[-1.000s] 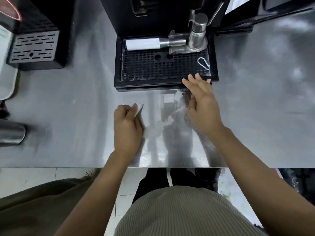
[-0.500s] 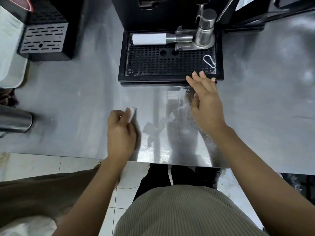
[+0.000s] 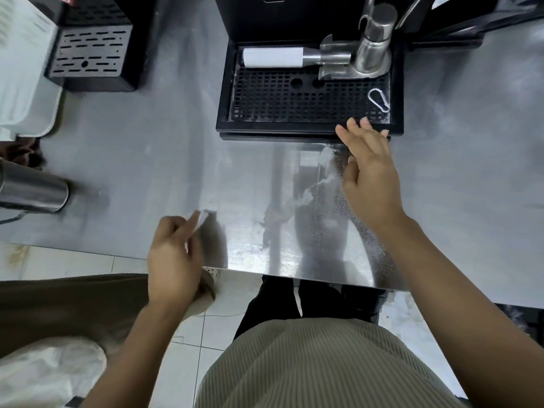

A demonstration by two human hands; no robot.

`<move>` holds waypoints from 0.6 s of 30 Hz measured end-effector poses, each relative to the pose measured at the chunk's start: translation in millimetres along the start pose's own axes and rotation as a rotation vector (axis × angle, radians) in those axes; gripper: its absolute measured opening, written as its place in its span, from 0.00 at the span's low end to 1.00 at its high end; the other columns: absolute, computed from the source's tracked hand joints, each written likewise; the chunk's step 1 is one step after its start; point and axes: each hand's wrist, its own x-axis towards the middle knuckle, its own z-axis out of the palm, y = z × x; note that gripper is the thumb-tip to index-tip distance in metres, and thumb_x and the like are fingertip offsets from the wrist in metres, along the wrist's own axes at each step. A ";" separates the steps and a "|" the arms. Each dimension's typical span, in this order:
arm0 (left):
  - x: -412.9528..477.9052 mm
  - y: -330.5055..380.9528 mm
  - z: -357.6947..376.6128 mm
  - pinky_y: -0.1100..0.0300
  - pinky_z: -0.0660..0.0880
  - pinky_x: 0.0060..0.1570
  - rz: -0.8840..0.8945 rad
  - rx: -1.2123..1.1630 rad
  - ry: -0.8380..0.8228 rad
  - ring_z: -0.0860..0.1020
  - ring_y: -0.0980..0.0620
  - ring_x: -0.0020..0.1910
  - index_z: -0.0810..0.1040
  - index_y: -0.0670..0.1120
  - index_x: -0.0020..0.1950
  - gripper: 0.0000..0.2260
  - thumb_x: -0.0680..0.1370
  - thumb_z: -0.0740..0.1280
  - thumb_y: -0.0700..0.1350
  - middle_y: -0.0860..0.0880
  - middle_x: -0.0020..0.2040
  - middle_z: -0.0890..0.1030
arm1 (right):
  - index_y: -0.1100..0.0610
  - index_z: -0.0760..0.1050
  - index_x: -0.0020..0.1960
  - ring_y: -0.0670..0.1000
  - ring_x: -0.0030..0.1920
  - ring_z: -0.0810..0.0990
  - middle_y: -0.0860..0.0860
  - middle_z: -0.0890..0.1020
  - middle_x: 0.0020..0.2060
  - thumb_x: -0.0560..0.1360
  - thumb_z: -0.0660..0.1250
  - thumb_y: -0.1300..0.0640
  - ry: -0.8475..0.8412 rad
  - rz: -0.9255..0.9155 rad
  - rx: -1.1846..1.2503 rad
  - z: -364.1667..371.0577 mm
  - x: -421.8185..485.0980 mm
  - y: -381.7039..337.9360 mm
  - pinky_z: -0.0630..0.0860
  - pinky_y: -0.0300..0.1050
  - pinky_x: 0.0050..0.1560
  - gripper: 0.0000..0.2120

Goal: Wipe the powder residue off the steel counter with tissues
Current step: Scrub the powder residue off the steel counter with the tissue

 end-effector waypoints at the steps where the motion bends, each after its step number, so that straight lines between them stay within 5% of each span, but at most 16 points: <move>1: -11.2 -0.5 2.3 0.62 0.71 0.40 0.002 0.013 -0.026 0.72 0.54 0.38 0.80 0.44 0.60 0.18 0.74 0.66 0.30 0.47 0.45 0.74 | 0.61 0.70 0.72 0.56 0.76 0.62 0.57 0.72 0.70 0.75 0.57 0.74 -0.001 0.001 0.000 0.3 0.0 0.1 0.40 0.34 0.76 0.27; 5: -38.4 16.6 17.1 0.69 0.68 0.39 -0.044 -0.063 -0.024 0.72 0.58 0.39 0.80 0.42 0.60 0.17 0.73 0.66 0.30 0.47 0.46 0.75 | 0.61 0.70 0.72 0.55 0.76 0.62 0.57 0.71 0.70 0.74 0.56 0.74 0.004 -0.002 0.001 1.4 0.4 0.1 0.40 0.34 0.76 0.27; 9: -44.3 50.3 30.2 0.62 0.75 0.36 -0.032 -0.197 -0.043 0.73 0.59 0.37 0.80 0.43 0.60 0.16 0.74 0.63 0.36 0.49 0.46 0.74 | 0.61 0.70 0.72 0.55 0.76 0.62 0.56 0.71 0.70 0.74 0.56 0.75 0.007 0.007 0.009 1.4 0.4 -0.4 0.40 0.34 0.76 0.28; 15: -44.1 113.2 58.6 0.77 0.67 0.44 0.012 -0.372 -0.159 0.73 0.61 0.41 0.78 0.45 0.63 0.18 0.74 0.64 0.33 0.52 0.47 0.73 | 0.61 0.70 0.72 0.56 0.76 0.61 0.57 0.71 0.71 0.75 0.56 0.74 0.000 0.006 0.021 1.0 -0.1 -1.2 0.40 0.33 0.76 0.27; 18: -34.5 122.5 53.6 0.76 0.69 0.44 -0.014 -0.474 -0.189 0.75 0.62 0.42 0.79 0.46 0.62 0.18 0.76 0.65 0.32 0.52 0.47 0.74 | 0.60 0.70 0.72 0.54 0.76 0.60 0.56 0.70 0.71 0.76 0.56 0.71 -0.015 0.006 0.025 -1.8 -0.3 -2.6 0.42 0.37 0.77 0.26</move>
